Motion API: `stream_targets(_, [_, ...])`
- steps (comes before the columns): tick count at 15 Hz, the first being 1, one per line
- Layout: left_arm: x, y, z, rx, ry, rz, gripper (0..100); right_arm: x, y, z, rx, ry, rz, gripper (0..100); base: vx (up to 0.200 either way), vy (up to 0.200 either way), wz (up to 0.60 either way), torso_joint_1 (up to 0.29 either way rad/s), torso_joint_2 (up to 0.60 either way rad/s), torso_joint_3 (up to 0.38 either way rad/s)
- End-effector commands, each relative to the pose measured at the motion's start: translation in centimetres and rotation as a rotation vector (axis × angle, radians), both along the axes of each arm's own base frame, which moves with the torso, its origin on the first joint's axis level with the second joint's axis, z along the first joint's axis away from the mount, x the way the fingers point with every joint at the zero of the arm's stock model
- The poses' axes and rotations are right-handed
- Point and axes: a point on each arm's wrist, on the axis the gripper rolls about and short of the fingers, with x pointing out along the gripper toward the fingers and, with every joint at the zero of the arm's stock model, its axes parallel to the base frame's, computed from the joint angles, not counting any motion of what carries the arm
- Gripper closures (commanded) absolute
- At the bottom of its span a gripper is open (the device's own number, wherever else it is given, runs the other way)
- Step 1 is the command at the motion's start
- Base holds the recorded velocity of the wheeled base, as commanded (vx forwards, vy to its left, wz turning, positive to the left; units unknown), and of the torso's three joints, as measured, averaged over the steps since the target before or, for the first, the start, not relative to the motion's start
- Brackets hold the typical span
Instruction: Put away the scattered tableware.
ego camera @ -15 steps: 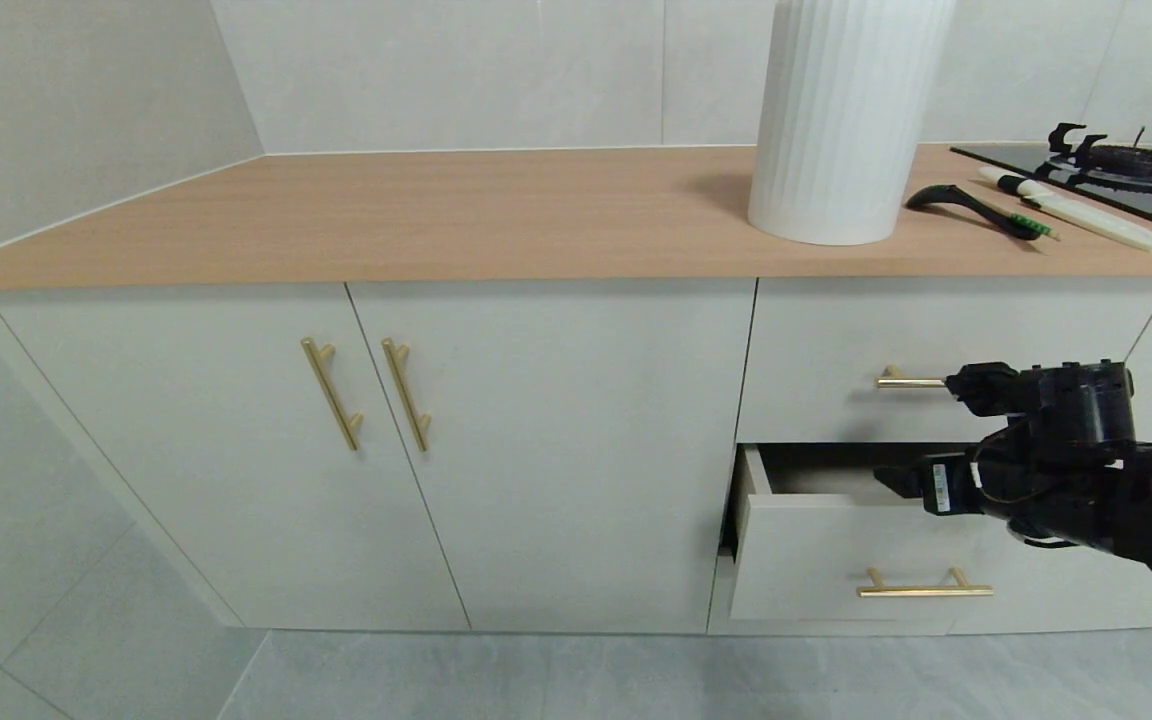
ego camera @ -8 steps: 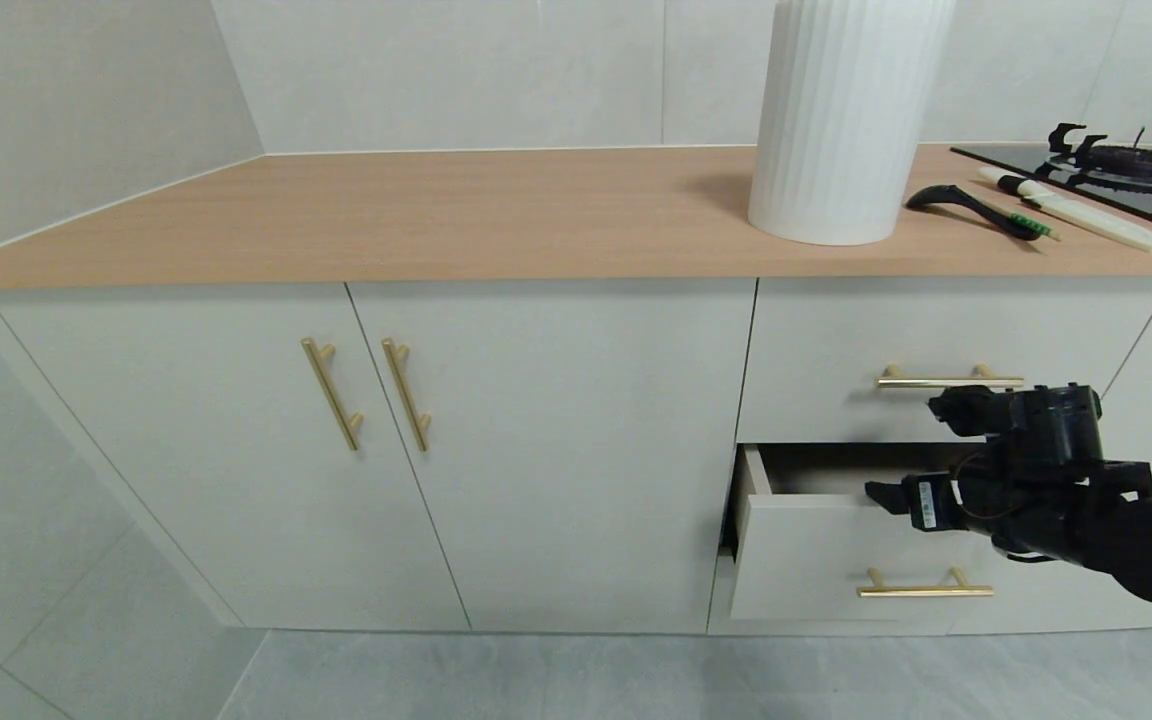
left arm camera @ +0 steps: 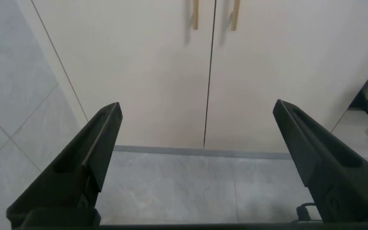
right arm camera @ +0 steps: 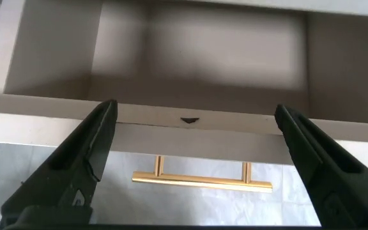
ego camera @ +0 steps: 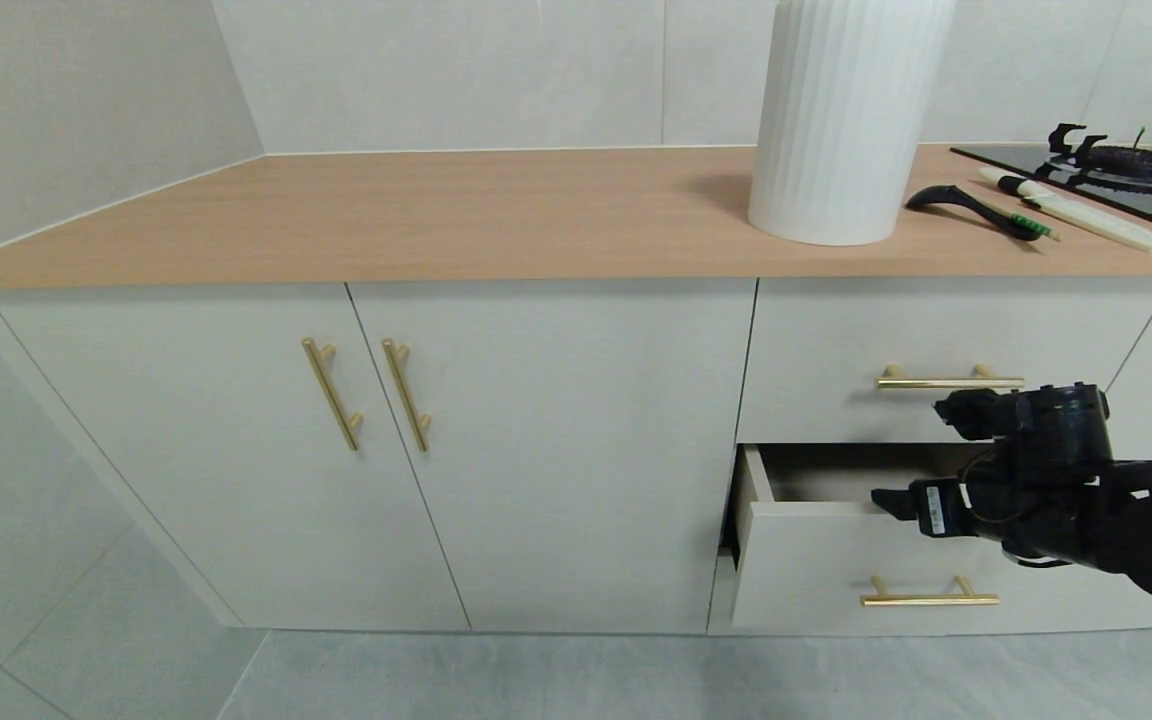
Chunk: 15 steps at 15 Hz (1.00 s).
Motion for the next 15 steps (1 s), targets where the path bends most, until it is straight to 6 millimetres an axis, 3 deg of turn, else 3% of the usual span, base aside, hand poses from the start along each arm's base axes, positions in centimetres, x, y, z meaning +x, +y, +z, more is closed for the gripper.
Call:
stream_targets(1, [0.0,0.0,0.0,-0.001,0.002,0.001,0,-0.4,-0.1,0.6,-0.003,0.012,0.002,0,0.000,0.000,0.00,0.000,0.00,0.000])
stream_targets(11, [0.0,0.0,0.0,-0.001,0.002,0.001,0,-3.1,-0.1,1.5,-0.062,0.234,0.046,0,0.000,0.000,0.00,0.000,0.00,0.000])
stream_targets(15, [0.0,0.0,0.0,0.000,0.002,0.001,0,-5.0,0.3,1.6,-0.112,0.371,0.102,0,0.000,0.000,0.00,0.000,0.00,0.000])
